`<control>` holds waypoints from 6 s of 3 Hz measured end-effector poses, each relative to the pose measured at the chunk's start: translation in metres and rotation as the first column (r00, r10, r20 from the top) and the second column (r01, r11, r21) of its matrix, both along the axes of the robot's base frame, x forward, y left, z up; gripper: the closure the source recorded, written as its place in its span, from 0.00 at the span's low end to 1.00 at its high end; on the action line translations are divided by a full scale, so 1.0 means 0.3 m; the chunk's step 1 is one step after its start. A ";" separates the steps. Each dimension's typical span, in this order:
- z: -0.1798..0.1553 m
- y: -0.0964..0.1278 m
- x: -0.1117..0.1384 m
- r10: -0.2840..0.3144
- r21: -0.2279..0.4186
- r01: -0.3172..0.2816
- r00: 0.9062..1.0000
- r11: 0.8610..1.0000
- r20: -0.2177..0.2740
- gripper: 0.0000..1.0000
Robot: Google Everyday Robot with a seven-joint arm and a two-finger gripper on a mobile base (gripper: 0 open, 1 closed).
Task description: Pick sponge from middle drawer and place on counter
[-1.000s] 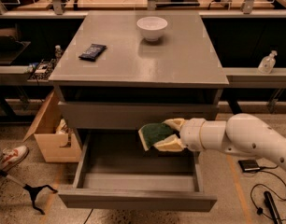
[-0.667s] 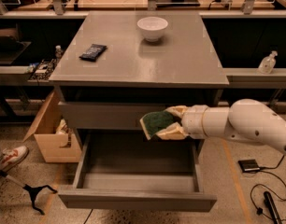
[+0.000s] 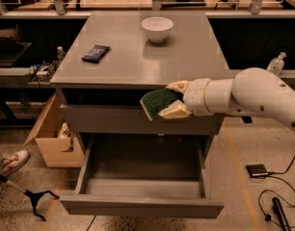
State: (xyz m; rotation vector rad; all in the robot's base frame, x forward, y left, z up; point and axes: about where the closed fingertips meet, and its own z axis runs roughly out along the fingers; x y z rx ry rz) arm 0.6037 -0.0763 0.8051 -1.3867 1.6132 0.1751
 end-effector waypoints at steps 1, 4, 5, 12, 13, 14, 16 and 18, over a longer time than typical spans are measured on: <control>0.094 0.034 0.059 0.033 -0.047 -0.031 0.998 0.998 0.046 1.00; 0.147 0.209 0.374 0.108 -0.217 -0.104 0.994 0.971 0.006 1.00; 0.147 0.209 0.374 0.108 -0.217 -0.104 0.994 0.971 0.006 1.00; 0.444 0.196 0.387 -0.006 -0.317 0.040 0.994 0.948 0.108 1.00; 0.455 0.203 0.480 -0.062 -0.321 0.088 0.994 0.943 0.089 1.00; 0.420 0.192 0.575 -0.143 -0.324 0.149 0.989 0.934 0.042 1.00; 0.411 0.195 0.585 -0.153 -0.322 0.155 0.988 0.934 0.033 0.59; 0.397 0.205 0.586 -0.149 -0.325 0.149 0.989 0.934 0.027 0.13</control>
Offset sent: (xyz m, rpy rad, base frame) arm 0.0868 0.0442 0.0673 -0.1579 -0.0900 0.1015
